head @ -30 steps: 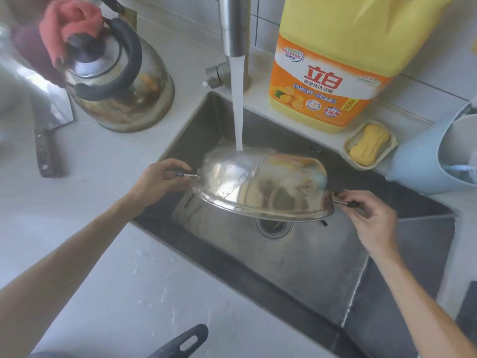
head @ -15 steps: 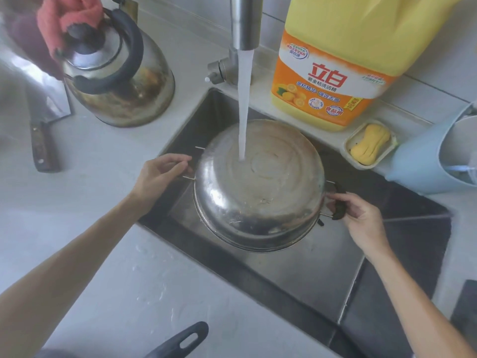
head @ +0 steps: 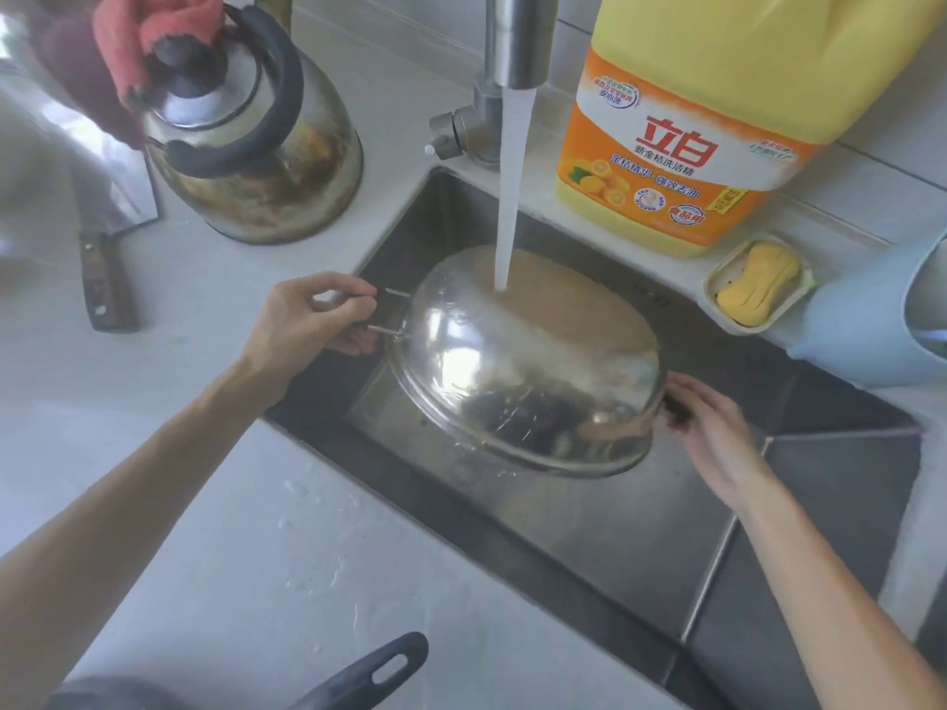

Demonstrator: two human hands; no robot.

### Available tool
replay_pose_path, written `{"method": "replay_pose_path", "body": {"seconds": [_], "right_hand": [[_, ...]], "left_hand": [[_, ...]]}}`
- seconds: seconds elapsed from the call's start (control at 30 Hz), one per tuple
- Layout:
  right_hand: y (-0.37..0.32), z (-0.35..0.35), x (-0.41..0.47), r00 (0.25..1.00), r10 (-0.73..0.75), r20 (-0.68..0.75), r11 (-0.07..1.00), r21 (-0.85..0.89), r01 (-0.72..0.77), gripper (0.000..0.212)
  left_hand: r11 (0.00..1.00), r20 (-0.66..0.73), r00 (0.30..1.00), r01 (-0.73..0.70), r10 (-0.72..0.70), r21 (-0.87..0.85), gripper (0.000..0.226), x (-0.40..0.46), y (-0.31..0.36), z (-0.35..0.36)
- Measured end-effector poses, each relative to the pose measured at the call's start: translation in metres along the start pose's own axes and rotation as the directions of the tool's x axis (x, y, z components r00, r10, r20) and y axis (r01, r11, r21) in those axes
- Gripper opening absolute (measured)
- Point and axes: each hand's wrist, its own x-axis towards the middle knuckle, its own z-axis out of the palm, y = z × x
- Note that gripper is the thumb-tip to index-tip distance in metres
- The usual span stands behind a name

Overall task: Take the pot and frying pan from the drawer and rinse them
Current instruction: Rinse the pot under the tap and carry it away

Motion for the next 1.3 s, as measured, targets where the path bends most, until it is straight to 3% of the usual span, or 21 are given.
{"method": "replay_pose_path", "body": {"seconds": [0.13, 0.3, 0.5, 0.67, 0.73, 0.77, 0.83, 0.9, 0.97, 1.13, 1.3], "right_hand": [[-0.022, -0.007, 0.004, 0.996, -0.088, 0.0, 0.995, -0.042, 0.088, 0.022], [-0.041, -0.015, 0.0, 0.971, -0.229, 0.074, 0.921, -0.306, 0.241, 0.024], [-0.034, -0.019, -0.009, 0.96, -0.253, 0.121, 0.861, -0.424, 0.281, 0.03], [0.002, -0.011, -0.012, 0.988, -0.135, 0.074, 0.926, -0.347, 0.152, 0.019], [0.012, -0.004, -0.013, 0.995, -0.084, 0.055, 0.936, -0.337, 0.098, 0.01], [0.017, -0.003, -0.012, 0.996, -0.069, 0.053, 0.94, -0.332, 0.083, 0.016], [0.02, -0.001, -0.01, 0.998, -0.047, 0.037, 0.947, -0.316, 0.056, 0.02], [0.018, 0.0, -0.004, 0.999, -0.036, 0.017, 0.955, -0.293, 0.039, 0.007], [0.009, 0.0, 0.002, 0.998, -0.069, -0.011, 0.95, -0.305, 0.062, 0.017], [-0.033, -0.002, 0.002, 0.977, -0.21, 0.028, 0.886, -0.418, 0.202, 0.017], [-0.057, -0.007, 0.002, 0.937, -0.337, 0.097, 0.801, -0.493, 0.339, 0.018]], "left_hand": [[0.981, 0.093, 0.976, 0.192, -0.195, 0.041, 0.011, -0.007, -0.017, 0.006], [0.968, 0.212, 0.951, 0.197, -0.227, 0.157, 0.008, -0.012, -0.043, 0.009], [0.987, 0.091, 0.996, -0.029, 0.014, 0.161, 0.013, -0.013, -0.04, 0.009], [0.952, 0.041, 0.967, -0.256, 0.253, 0.169, 0.018, -0.008, -0.014, 0.002], [0.937, 0.047, 0.956, -0.292, 0.288, 0.194, 0.014, -0.007, -0.003, -0.001], [0.934, 0.035, 0.956, -0.293, 0.292, 0.203, 0.014, -0.006, 0.0, -0.003], [0.945, 0.004, 0.965, -0.257, 0.262, 0.202, 0.014, -0.003, 0.001, -0.005], [0.953, -0.002, 0.98, -0.191, 0.197, 0.234, 0.015, -0.001, -0.004, -0.008], [0.949, 0.015, 0.992, -0.126, 0.128, 0.289, 0.017, -0.001, -0.015, -0.012], [0.937, 0.092, 0.996, -0.01, -0.024, 0.349, 0.022, -0.009, -0.047, -0.006], [0.926, 0.261, 0.963, -0.034, -0.071, 0.377, 0.028, -0.019, -0.056, 0.003]]}}
